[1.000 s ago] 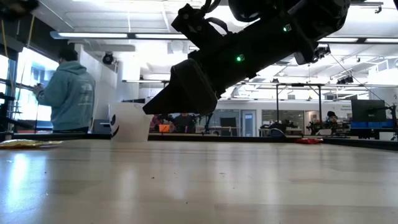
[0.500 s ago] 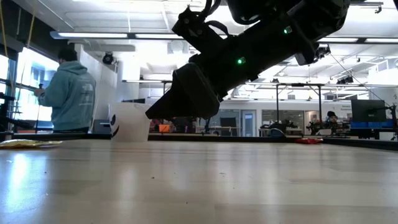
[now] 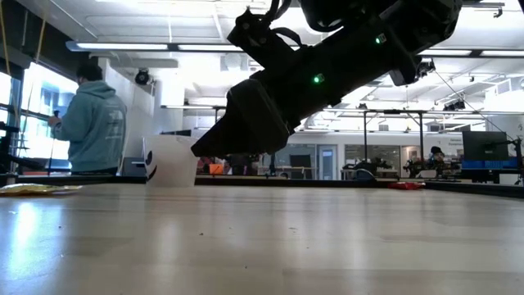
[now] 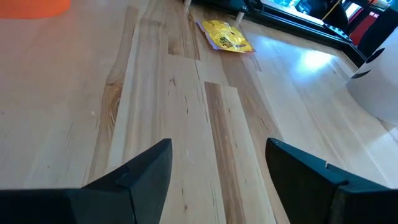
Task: Sort candy
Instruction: Put the yellow candy into the purple bucket
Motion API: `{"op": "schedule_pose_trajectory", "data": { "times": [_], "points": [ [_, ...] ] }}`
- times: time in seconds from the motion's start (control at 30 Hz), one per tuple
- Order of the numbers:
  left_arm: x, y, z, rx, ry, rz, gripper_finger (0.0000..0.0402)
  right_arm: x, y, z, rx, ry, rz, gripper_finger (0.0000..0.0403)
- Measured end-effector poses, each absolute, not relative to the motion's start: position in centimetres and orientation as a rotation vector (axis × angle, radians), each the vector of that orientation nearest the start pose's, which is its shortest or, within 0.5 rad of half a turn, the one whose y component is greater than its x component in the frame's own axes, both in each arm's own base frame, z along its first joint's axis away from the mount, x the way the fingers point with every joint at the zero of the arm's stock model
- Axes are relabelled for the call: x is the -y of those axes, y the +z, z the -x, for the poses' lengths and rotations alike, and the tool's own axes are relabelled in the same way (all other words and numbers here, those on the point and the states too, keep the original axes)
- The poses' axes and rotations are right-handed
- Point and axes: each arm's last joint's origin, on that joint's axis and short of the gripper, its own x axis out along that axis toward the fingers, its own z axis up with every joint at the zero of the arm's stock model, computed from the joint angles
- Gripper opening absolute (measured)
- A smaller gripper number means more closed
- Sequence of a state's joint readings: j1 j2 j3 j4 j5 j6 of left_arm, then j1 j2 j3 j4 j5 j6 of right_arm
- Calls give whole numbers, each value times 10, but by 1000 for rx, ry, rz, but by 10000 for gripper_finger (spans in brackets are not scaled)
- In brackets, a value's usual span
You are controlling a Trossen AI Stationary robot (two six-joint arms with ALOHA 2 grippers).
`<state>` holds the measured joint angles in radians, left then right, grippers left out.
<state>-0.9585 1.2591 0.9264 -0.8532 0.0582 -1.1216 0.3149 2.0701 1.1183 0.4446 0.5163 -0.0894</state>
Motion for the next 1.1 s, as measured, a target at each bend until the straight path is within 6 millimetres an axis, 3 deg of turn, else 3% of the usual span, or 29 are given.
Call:
{"op": "schedule_pose_trajectory", "data": {
  "times": [0.2,0.4,0.53,0.7,0.87,1.1],
  "points": [
    [191,258,-133,-1331,-264,316,183,-116,125,-402,-483,-176,293,254],
    [193,295,-142,-1082,-347,102,154,-116,124,-402,-489,-176,295,254],
    [179,302,-148,-1027,-304,35,125,-116,124,-402,-490,-174,296,254],
    [143,284,-156,-1084,-136,-42,66,-118,123,-401,-497,-157,295,254],
    [101,259,-164,-1143,-2,-4,8,-119,122,-400,-511,-153,303,254],
    [52,222,-171,-1210,198,71,1,-118,121,-400,-519,-153,306,254]
  ]
}}
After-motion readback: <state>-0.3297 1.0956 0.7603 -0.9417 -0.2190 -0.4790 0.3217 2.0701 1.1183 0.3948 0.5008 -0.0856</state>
